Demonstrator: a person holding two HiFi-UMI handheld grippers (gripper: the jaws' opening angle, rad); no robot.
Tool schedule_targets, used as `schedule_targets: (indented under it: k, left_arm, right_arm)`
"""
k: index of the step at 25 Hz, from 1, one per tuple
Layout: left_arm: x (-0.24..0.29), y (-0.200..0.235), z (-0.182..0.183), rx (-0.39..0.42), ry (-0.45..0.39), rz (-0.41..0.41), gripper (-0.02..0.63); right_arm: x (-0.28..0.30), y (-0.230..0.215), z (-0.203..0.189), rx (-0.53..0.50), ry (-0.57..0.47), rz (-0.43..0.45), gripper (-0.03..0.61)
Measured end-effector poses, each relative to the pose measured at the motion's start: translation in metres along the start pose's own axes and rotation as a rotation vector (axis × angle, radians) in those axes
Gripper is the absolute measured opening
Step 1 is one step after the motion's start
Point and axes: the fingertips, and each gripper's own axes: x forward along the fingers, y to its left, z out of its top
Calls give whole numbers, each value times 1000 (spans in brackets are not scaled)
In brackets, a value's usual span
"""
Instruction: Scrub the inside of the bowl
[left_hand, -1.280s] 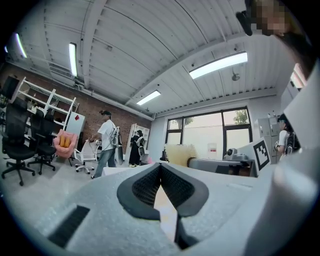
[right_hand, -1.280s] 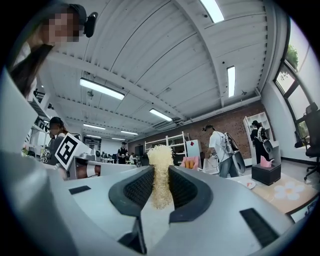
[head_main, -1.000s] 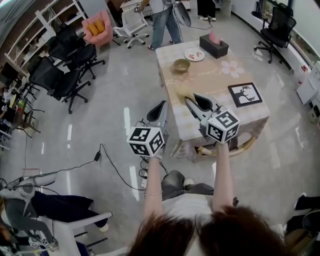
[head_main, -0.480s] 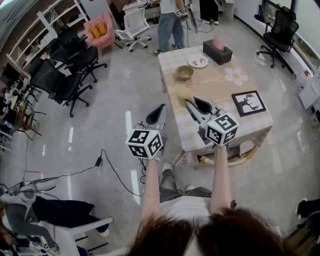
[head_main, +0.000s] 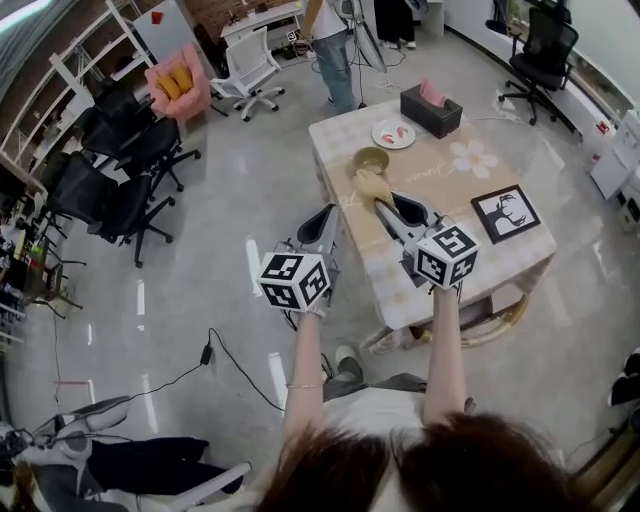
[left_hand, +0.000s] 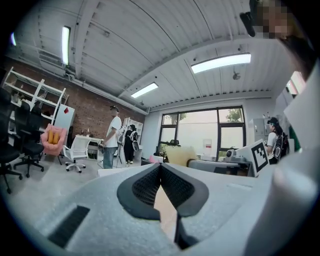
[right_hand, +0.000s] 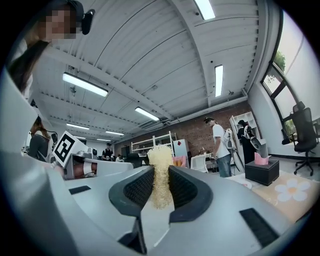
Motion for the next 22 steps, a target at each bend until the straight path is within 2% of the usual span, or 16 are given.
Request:
schedule_targets:
  k: [12, 22]
  left_arm:
    - [38, 56, -5, -20, 48, -138, 11]
    - [53, 93, -6, -37, 67, -217, 11]
  right_arm:
    - [46, -31, -11, 40, -7, -178, 78]
    - [83, -36, -13, 25, -7, -247, 78]
